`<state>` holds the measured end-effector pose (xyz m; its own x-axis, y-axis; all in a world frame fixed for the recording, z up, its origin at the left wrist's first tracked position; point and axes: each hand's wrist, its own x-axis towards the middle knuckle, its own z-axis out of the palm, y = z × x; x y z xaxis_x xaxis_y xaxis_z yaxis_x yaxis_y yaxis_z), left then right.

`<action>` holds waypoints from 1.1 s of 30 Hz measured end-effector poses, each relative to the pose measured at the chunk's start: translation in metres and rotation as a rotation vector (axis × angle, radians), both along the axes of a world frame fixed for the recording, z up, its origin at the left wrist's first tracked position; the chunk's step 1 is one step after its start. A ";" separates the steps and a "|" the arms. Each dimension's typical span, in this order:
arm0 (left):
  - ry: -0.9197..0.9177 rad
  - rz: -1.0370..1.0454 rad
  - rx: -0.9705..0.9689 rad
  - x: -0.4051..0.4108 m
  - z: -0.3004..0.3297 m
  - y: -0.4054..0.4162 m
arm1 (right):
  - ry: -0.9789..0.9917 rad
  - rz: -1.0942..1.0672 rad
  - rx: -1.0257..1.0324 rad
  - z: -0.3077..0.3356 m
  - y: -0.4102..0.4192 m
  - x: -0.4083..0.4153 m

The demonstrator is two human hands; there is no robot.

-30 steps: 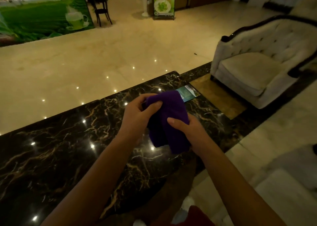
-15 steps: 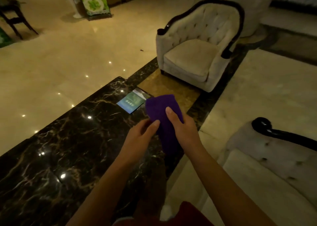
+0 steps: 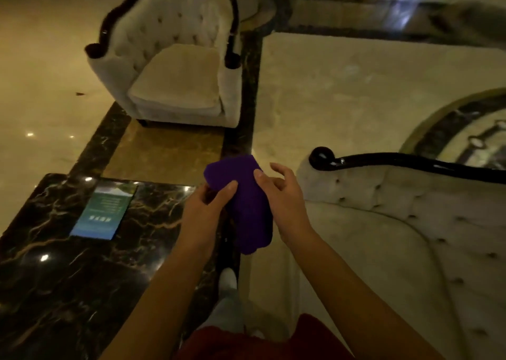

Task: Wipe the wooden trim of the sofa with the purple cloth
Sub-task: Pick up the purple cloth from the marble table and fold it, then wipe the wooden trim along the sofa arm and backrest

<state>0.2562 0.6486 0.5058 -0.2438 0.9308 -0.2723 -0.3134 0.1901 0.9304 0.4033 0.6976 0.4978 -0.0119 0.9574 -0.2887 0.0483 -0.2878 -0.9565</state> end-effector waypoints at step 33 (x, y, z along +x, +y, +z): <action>-0.101 -0.429 -0.432 0.182 -0.077 0.315 | 0.079 -0.527 -0.275 -0.093 0.209 0.216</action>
